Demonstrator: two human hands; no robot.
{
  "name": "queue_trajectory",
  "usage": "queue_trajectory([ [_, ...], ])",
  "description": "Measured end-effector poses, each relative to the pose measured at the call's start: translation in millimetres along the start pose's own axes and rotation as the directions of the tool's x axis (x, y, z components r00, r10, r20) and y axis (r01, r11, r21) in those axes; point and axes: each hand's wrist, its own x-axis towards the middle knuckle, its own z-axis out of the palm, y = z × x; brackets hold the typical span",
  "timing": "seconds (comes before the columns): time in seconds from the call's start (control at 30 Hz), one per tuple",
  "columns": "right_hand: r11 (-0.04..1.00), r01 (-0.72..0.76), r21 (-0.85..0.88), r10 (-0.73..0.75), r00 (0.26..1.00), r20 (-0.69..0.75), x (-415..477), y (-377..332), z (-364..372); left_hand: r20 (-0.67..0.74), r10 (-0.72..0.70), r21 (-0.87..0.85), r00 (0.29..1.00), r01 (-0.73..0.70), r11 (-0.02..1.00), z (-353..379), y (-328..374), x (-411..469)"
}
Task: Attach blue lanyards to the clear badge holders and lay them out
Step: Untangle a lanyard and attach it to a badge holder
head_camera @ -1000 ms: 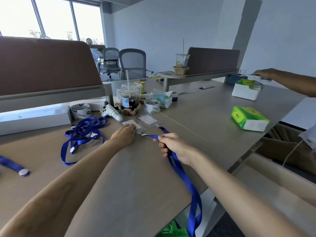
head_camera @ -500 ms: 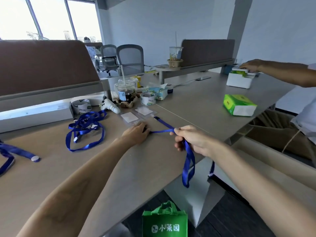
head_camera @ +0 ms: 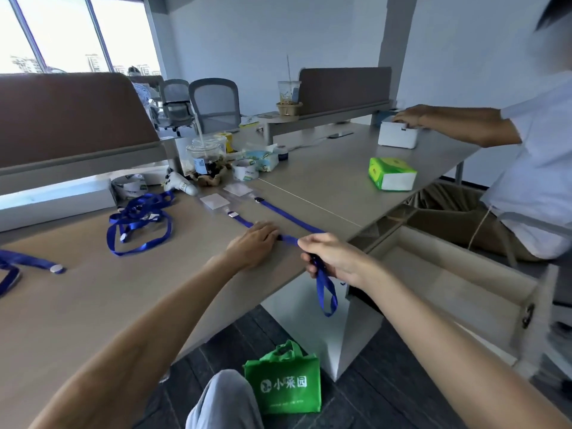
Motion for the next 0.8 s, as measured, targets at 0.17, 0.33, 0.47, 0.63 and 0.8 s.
queue_trajectory([
  [0.17, 0.984, -0.014, -0.178, 0.01, 1.0, -0.022, -33, 8, -31, -0.004, -0.027, 0.08, 1.0, 0.027, 0.996, 11, -16, 5],
  [0.33, 0.953, 0.014, -0.303, -0.042, 0.995, -0.086, -63, 12, -56, 0.004, -0.013, 0.102, 1.0, 0.012, 0.995, 5, -5, -1],
  [0.47, 0.955, 0.088, -0.282, -0.164, 0.952, -0.258, -77, 15, -64, 0.03, -0.058, 0.093, 0.998, 0.055, 0.994, 5, -7, 0],
  [0.63, 0.97, 0.243, 0.021, -0.217, 0.901, -0.376, -80, 17, -69, 0.029, -0.071, 0.167, 0.997, 0.065, 0.984, 4, 1, -2],
  [0.8, 0.943, 0.277, 0.185, -0.259, 0.959, -0.116, -91, 14, -74, 0.039, -0.033, 0.198, 0.999, 0.025, 0.98, 4, 2, 1],
])
